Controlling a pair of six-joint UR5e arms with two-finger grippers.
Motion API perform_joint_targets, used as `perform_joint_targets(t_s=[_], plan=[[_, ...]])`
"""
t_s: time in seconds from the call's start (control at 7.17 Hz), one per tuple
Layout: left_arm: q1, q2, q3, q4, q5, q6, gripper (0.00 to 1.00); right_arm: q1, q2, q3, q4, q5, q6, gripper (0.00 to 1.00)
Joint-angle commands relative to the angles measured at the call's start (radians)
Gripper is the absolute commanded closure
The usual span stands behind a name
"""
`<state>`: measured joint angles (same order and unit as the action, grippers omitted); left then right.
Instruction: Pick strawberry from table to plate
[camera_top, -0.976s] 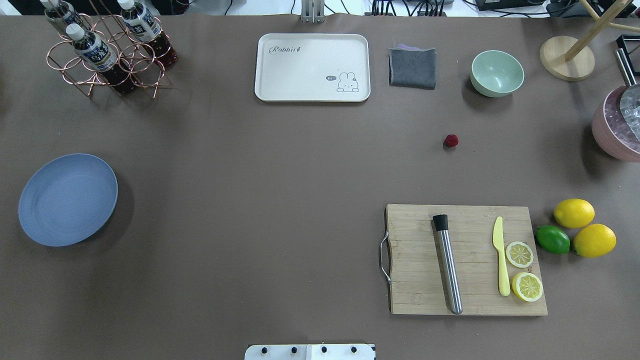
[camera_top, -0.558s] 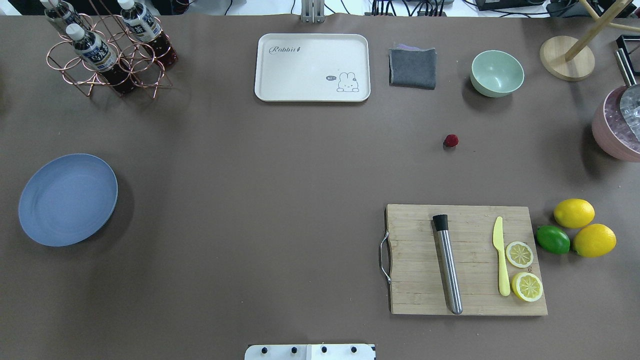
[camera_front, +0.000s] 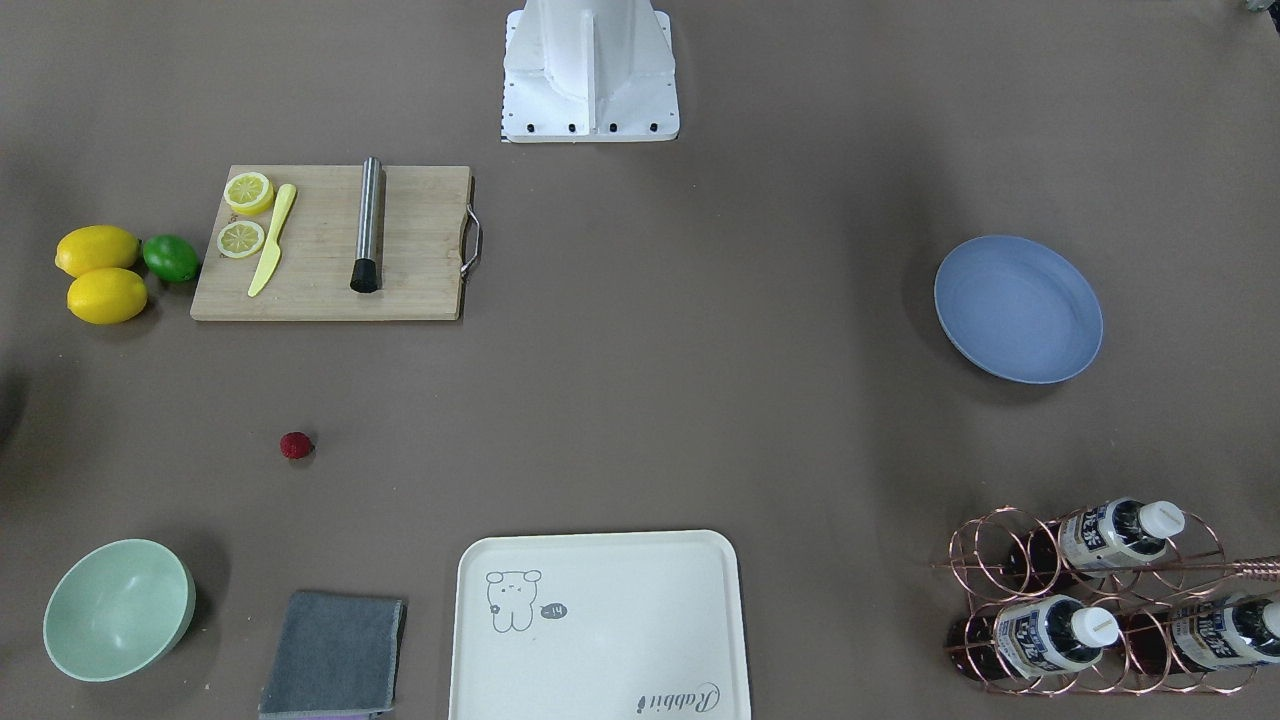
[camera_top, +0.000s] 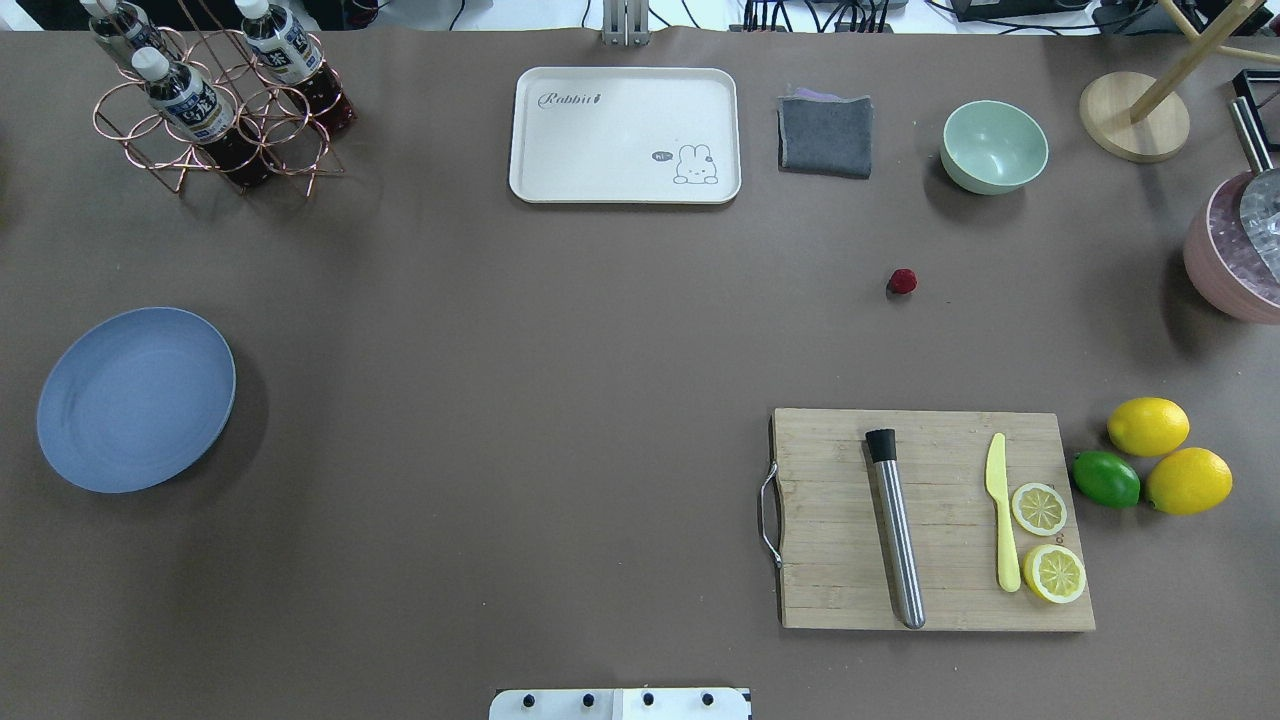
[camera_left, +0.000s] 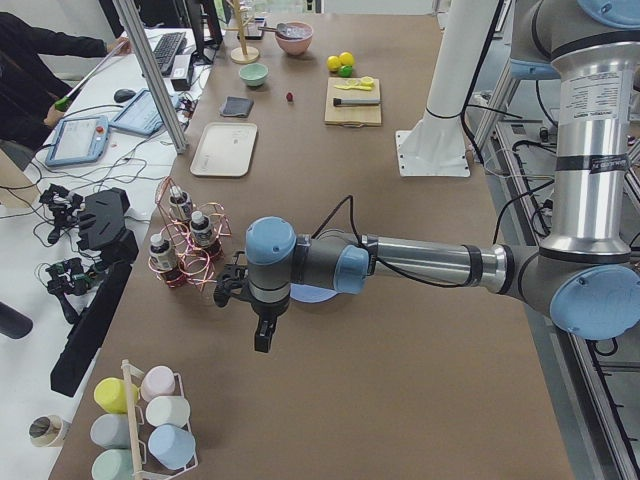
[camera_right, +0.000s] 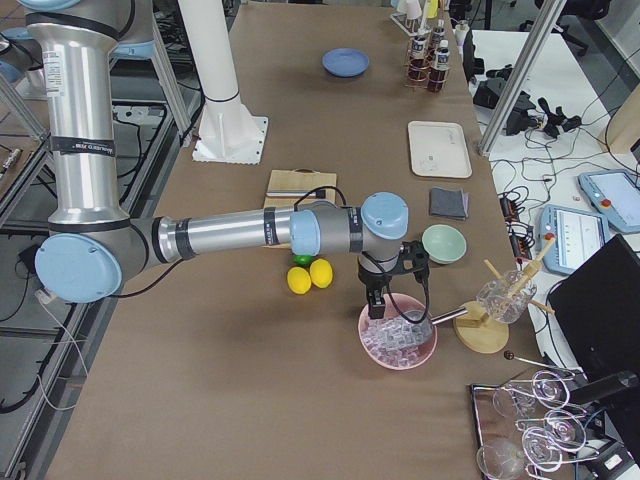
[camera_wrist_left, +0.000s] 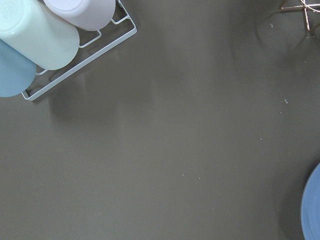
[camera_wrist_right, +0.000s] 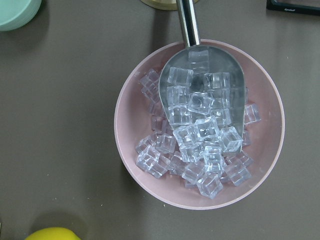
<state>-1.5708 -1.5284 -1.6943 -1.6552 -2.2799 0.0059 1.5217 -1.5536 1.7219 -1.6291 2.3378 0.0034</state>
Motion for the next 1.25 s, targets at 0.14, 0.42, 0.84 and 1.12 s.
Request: perform_joint_targets(t_s=[0.14,0.42,0.84,1.12], plan=[[0.0,0.001,-0.005,-0.002,-0.001,0.0,0.02,0.0,0.001,0.001,0.0,0.0,0.001,0.0],[0.008,-0.006,-0.01,-0.005,-0.001,0.003,0.02,0.0,0.001,0.002,0.0,0.0,0.001,0.0],[0.04,-0.041,-0.007,-0.146,-0.001,0.002,0.02,0.0,0.01,0.002,0.0,0.011,0.003,0.0],[0.041,0.003,0.022,-0.388,0.016,0.0,0.02,-0.002,0.03,0.005,0.0,0.046,0.004,0.0]])
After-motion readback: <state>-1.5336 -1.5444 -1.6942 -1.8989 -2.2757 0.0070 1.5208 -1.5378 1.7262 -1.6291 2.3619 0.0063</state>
